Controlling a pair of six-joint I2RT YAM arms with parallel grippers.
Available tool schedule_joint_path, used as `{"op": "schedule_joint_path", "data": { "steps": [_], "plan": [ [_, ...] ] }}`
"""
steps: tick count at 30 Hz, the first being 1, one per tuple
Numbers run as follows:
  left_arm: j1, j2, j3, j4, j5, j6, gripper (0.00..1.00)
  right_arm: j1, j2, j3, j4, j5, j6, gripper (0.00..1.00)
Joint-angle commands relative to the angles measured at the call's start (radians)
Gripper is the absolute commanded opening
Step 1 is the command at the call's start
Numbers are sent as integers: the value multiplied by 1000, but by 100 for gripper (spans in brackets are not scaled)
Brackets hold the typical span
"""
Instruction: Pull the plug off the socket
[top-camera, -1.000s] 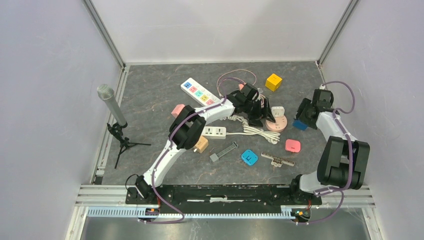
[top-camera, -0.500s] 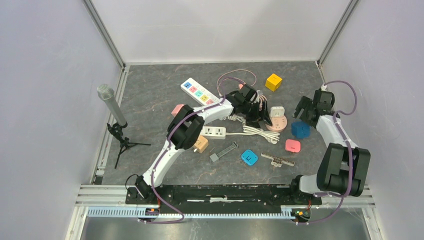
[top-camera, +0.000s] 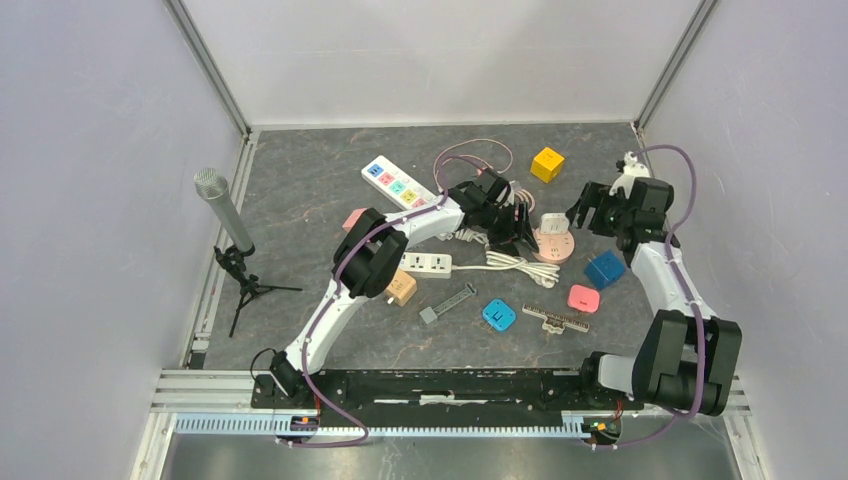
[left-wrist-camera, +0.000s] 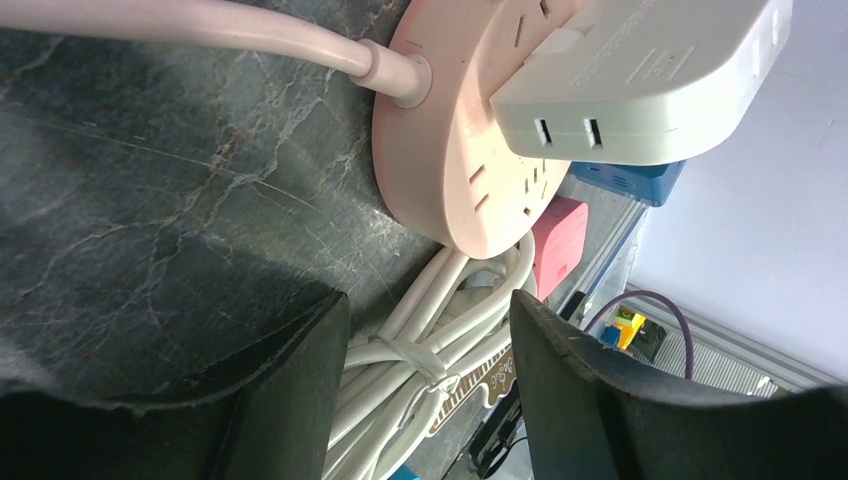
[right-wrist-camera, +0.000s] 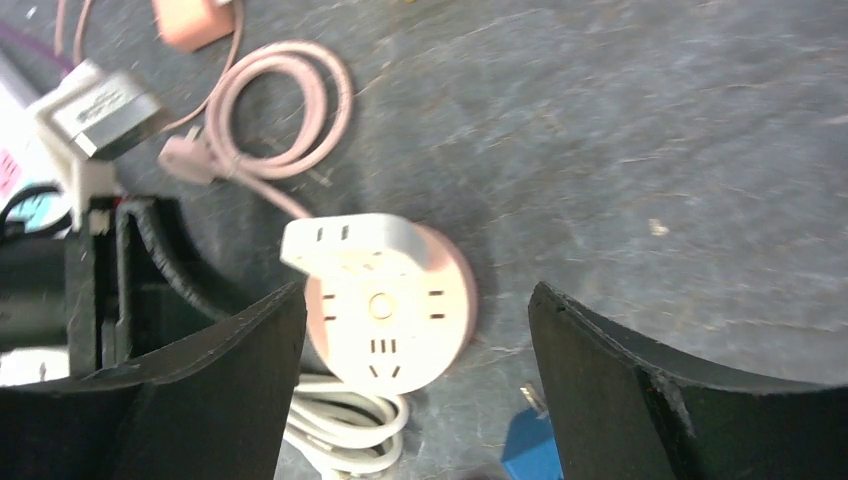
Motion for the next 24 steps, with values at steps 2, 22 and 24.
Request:
{"op": "schedule_joint_path", "data": {
  "steps": [2, 22, 24],
  "plan": [
    [9, -12, -40, -41, -56, -28, 67, 26, 34, -48, 125, -213, -56, 85],
    [9, 32, -11, -32, -80, -98, 65, 131, 213, 46, 186, -139, 20, 72],
    [9, 35, -8, -32, -81, -103, 64, 133, 219, 47, 178, -137, 15, 69]
  ]
}}
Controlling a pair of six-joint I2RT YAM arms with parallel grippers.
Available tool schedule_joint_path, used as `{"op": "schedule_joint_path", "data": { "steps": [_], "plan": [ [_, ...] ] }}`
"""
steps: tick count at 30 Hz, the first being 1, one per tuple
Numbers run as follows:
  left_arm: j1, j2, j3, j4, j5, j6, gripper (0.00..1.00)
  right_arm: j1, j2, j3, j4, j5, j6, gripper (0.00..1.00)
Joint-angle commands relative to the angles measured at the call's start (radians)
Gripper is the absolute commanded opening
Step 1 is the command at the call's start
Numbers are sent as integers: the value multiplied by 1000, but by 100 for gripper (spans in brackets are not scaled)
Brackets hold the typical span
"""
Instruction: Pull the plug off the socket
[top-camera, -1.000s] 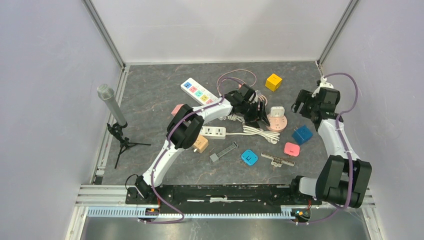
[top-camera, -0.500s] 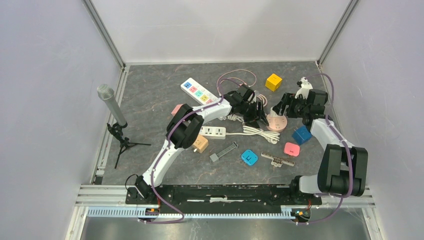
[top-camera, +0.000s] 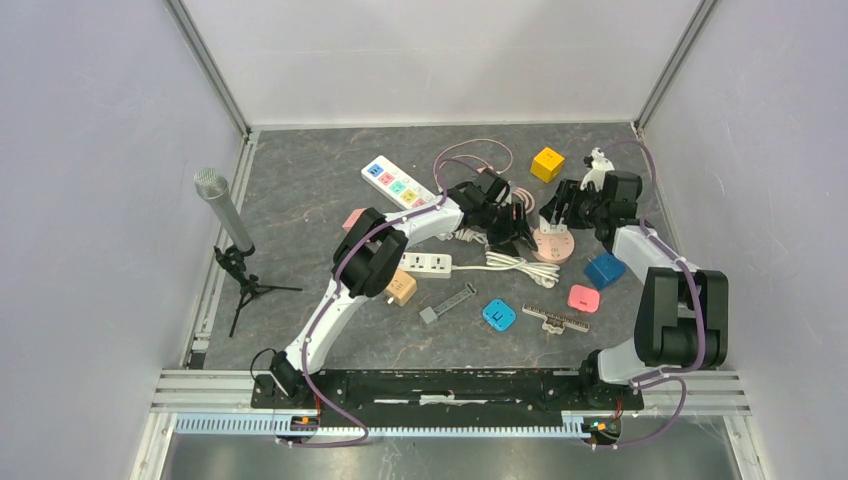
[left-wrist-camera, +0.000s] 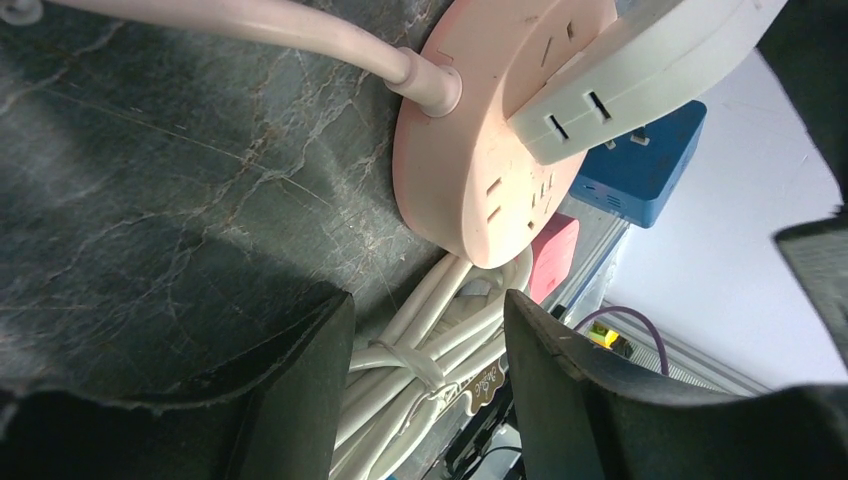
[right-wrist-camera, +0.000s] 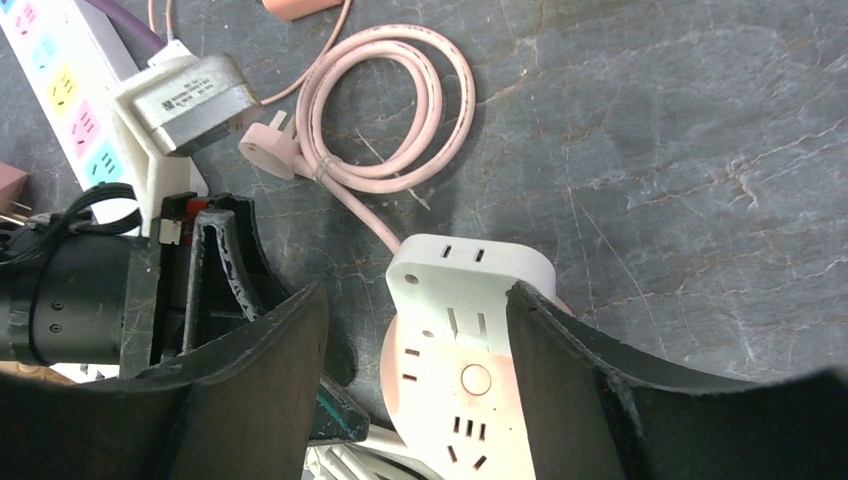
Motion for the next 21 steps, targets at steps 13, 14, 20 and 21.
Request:
{"op": "schedule_joint_path", "data": {
  "steps": [13, 14, 20, 21],
  "plan": [
    [5, 45, 4, -42, -81, -39, 64, 25, 121, 208, -212, 215, 9, 86],
    [5, 46, 4, -42, -78, -39, 64, 24, 133, 211, -197, 182, -3, 90],
    [4, 49, -4, -42, -66, -44, 64, -1, 239, 289, -201, -82, -100, 93],
    [4, 51, -5, -44, -65, -44, 64, -5, 250, 293, -195, -131, -111, 92]
  ]
}}
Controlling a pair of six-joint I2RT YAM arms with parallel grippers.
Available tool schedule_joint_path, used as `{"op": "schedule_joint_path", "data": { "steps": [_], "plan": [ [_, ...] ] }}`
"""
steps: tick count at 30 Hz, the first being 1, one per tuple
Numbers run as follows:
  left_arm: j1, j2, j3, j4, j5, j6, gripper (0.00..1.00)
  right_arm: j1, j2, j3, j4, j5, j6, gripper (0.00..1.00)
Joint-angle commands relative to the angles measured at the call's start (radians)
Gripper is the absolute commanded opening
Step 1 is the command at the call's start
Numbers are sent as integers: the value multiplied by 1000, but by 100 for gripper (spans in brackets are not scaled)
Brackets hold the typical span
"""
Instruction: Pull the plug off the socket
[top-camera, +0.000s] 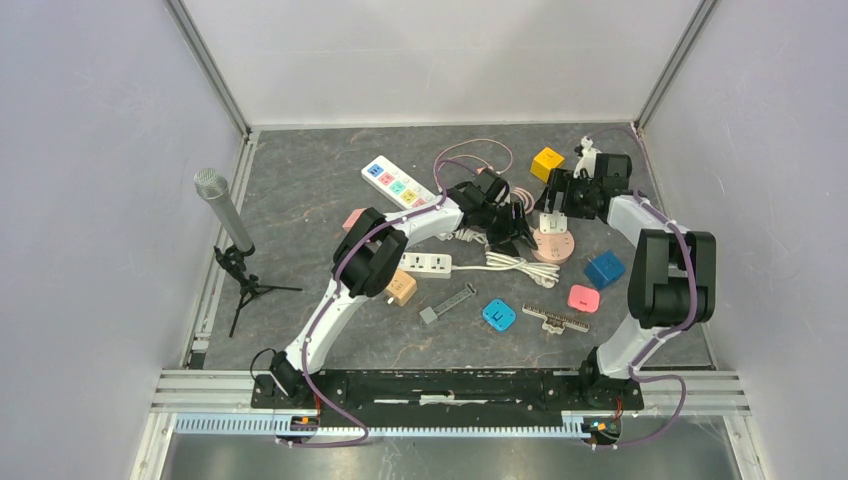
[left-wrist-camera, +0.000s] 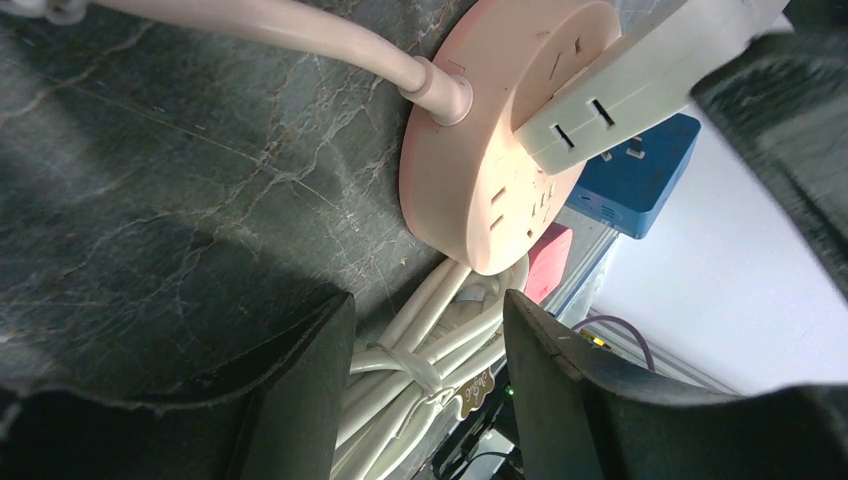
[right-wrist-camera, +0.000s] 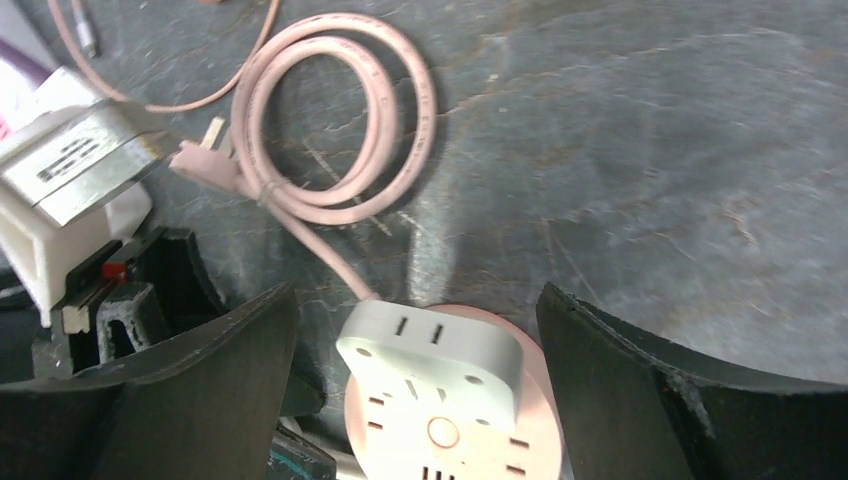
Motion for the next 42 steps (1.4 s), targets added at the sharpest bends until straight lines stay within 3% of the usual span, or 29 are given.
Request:
{"op": "schedule_joint_path", "data": {
  "steps": [1, 6, 11, 17, 29, 35, 40, 42],
  "plan": [
    [3, 48, -6, -47, -58, -5, 64, -18, 41, 53, 15, -246, -84, 91],
    [3, 49, -4, -57, -80, -4, 63, -45, 31, 8, 15, -432, -172, 79],
    [2, 53, 9, -82, -124, -5, 57, -78, -47, -72, 29, -457, -234, 68],
    [2, 63, 28, -100, -146, 3, 47, -80, -106, -132, 1, -459, -317, 49],
    [2, 65, 66, -128, -154, 39, 45, -46, -172, -184, -28, -477, -435, 55],
    [3, 65, 72, -133, -141, 51, 50, 2, -148, -157, -92, -306, -495, 55],
    [3, 67, 78, -139, -142, 59, 50, 8, -183, -168, -59, -175, -510, 36],
    [3, 71, 83, -140, -136, 59, 50, 11, -204, -180, -31, -160, -508, 24]
  ]
}}
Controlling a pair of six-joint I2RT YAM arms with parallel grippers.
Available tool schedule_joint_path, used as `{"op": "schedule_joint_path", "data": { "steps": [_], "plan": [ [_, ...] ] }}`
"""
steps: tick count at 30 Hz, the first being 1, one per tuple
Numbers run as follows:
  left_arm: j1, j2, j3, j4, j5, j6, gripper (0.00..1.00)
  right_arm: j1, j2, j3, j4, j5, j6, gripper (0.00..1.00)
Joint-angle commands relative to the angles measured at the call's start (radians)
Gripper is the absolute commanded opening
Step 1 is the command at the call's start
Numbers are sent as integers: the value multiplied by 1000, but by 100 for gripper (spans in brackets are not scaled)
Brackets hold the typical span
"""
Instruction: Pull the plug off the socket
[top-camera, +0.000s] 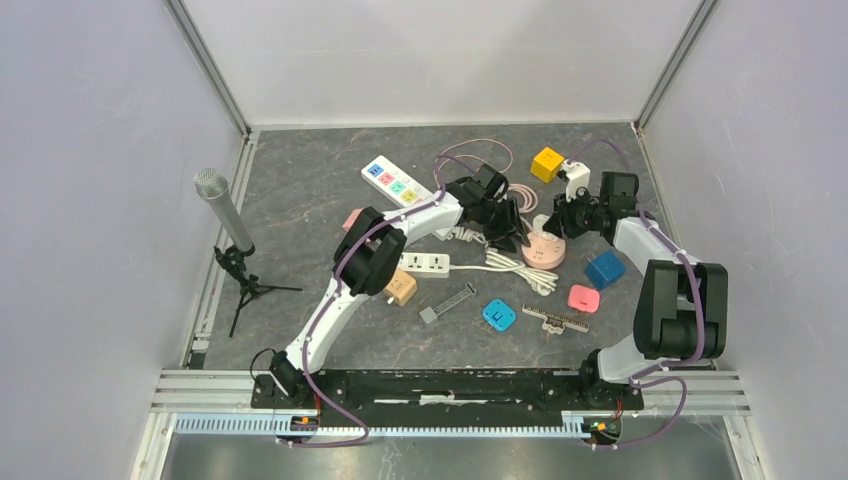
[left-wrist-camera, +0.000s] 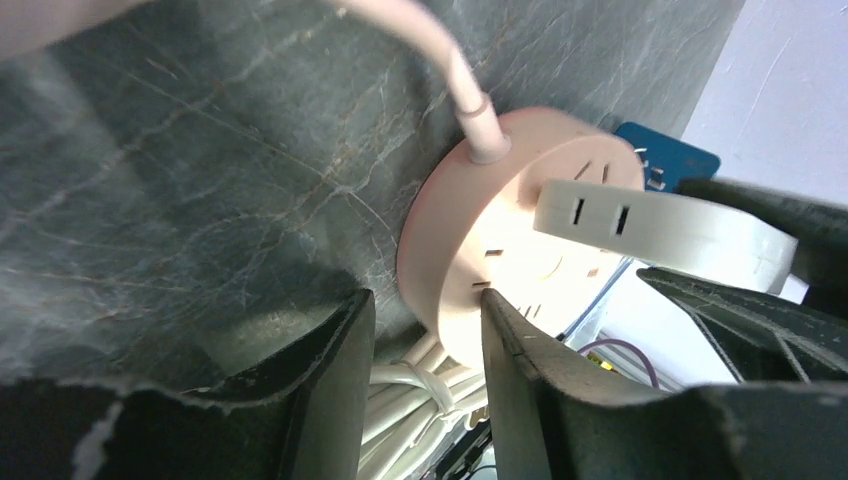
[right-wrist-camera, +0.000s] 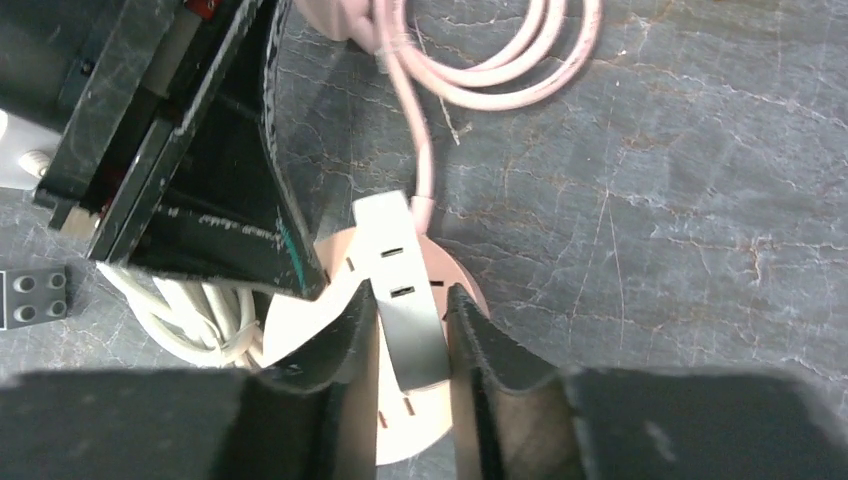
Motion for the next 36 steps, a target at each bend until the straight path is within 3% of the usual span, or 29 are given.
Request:
{"op": "schedule_joint_path", "data": {
  "steps": [1, 6, 14, 18, 22, 25, 29, 36],
  "plan": [
    [-1, 54, 19, -37, -76, 51, 51, 22, -54, -15, 11, 92, -7, 20],
    [-1, 61, 42, -36, -61, 42, 57, 23, -112, -64, 114, 123, 28, 1],
    [-1, 75, 66, -56, -67, 29, 59, 28, -173, -216, 389, 110, 213, 0],
    [-1, 78, 64, -112, -96, 50, 55, 33, -161, -262, 479, 100, 286, 1],
    [-9, 78, 64, -182, -144, 99, 46, 37, -137, -262, 475, 104, 288, 17],
    [-18, 76, 61, -233, -184, 139, 42, 37, -130, -256, 463, 110, 273, 21],
    [-33, 82, 56, -286, -232, 185, 39, 37, -131, -244, 451, 96, 259, 1],
    [-48, 104, 47, -352, -282, 240, 39, 35, -132, -231, 568, -29, 437, 0]
  ]
}}
